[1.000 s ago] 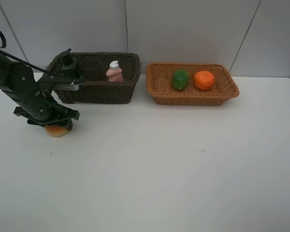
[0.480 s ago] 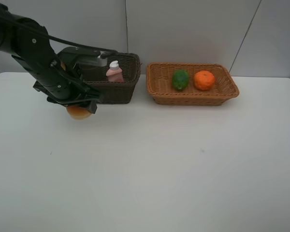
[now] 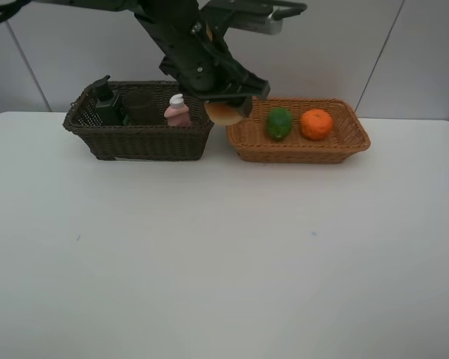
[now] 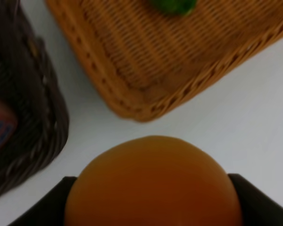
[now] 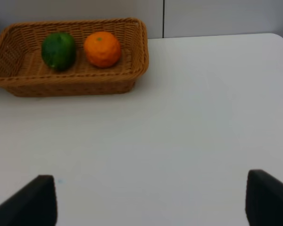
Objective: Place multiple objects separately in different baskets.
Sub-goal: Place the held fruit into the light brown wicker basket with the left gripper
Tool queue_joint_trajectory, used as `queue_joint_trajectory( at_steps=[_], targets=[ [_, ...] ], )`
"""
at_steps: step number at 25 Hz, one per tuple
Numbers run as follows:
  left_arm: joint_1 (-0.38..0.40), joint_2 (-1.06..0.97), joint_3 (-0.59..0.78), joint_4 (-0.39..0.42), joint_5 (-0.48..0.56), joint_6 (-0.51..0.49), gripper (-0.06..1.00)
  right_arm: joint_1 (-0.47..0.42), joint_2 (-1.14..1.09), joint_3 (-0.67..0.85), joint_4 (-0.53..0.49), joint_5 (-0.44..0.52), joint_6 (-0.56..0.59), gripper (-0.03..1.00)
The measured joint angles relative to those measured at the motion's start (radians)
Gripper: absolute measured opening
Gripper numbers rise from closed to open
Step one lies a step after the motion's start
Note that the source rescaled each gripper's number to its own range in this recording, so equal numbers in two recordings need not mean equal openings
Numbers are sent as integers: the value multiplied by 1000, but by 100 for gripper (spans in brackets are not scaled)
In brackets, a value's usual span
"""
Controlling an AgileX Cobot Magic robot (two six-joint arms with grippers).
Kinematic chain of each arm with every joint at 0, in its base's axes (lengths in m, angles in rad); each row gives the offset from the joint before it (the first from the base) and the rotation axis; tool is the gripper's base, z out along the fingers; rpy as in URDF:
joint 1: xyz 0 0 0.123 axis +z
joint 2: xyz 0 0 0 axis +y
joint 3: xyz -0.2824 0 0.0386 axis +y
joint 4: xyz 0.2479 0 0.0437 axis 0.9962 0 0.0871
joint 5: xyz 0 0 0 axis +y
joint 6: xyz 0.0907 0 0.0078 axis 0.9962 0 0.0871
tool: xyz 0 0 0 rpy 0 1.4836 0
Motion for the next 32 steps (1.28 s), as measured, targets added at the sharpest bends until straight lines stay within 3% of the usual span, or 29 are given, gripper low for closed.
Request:
queue_joint_trajectory(
  at_steps=[3,5,6,10,16,23,32],
  targets=[
    [-9,31,-34,20,-82,0,76,0,0,0,0,0,0,72],
    [-10,60,-43,34,-179,0,76,0,0,0,0,0,0,72],
    [-10,90,-46,43,-282,0,76,0,0,0,0,0,0,72],
    [-7,163,-46,47,-436,0,76,0,0,0,0,0,0,72],
    [12,274,-46,47,-578,0,76,0,0,0,0,0,0,72],
    [15,347,-46,47,-657,5,76,0,0,0,0,0,0,72],
    [15,356,-48,6,-615,38,76,0,0,0,0,0,0,72]
  ],
)
